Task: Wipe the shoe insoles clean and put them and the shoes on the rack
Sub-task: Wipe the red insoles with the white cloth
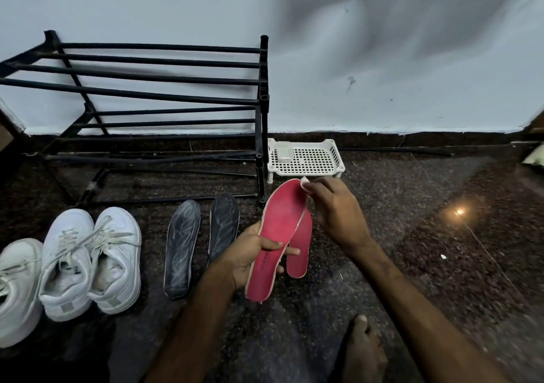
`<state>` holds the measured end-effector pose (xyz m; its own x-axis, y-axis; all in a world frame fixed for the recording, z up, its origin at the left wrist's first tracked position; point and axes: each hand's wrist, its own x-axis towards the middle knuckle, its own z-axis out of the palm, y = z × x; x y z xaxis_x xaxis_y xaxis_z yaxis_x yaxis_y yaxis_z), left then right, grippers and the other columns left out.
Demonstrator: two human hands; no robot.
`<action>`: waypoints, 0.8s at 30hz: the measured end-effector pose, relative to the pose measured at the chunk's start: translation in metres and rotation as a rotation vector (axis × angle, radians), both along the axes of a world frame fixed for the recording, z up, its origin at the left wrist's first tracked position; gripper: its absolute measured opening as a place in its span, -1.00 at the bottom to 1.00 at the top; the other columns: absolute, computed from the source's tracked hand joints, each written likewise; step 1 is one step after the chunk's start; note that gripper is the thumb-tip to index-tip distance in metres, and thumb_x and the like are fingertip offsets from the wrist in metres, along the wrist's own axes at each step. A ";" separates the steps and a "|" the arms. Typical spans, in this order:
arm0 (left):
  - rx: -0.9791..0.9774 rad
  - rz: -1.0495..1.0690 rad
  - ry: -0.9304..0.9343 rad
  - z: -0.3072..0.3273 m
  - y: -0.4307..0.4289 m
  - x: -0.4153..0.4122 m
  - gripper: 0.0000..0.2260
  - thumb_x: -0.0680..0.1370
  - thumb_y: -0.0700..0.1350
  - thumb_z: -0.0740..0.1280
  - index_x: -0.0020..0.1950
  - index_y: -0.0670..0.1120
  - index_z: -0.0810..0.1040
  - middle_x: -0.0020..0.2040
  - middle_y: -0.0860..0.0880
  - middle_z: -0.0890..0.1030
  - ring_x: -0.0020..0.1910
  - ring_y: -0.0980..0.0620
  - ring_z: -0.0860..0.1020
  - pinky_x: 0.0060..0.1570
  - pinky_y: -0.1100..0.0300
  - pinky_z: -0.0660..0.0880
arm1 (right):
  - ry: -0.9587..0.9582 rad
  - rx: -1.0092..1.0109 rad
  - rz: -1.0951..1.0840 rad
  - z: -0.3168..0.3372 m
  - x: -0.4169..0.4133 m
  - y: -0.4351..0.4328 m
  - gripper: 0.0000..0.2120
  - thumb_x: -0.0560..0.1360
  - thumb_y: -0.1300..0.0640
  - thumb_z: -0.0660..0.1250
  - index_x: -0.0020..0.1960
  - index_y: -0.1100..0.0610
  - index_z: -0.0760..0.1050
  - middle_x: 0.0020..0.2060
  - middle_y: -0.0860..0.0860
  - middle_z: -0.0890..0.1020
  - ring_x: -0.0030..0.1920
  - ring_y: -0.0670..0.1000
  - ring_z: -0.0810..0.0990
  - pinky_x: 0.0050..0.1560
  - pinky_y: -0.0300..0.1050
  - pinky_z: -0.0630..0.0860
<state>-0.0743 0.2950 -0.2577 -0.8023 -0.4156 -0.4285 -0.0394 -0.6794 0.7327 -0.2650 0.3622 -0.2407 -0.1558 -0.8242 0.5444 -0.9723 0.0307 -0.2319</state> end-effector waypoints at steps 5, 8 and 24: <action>-0.002 0.004 0.008 -0.005 0.001 -0.002 -0.57 0.55 -0.47 0.18 0.32 -0.09 0.41 0.03 -0.18 0.65 -0.11 -0.20 0.69 -0.55 0.14 0.54 | 0.179 0.199 0.296 -0.009 0.036 -0.002 -0.65 0.50 0.15 0.15 0.21 0.21 0.52 0.00 0.13 0.57 -0.06 0.13 0.56 -0.23 -0.02 0.57; -0.044 -0.064 0.004 -0.006 0.001 0.003 -0.60 0.55 -0.47 0.19 0.30 -0.10 0.40 -0.08 -0.13 0.69 -0.10 -0.18 0.69 -0.54 0.14 0.55 | 0.110 0.240 0.130 -0.021 0.016 -0.008 -0.72 0.53 0.14 0.18 0.17 0.19 0.51 -0.03 0.12 0.55 -0.05 0.14 0.54 -0.24 0.04 0.57; 0.069 0.099 -0.338 -0.097 -0.010 0.000 -0.66 0.66 -0.07 0.20 0.35 -0.25 0.47 -0.13 -0.09 0.72 -0.35 0.04 0.65 -0.30 0.19 0.55 | -1.437 0.380 -0.448 -0.118 0.003 0.026 -0.84 0.53 0.31 0.37 0.05 0.40 0.56 -0.24 0.18 0.63 -0.41 -0.08 0.56 -0.48 -0.31 0.46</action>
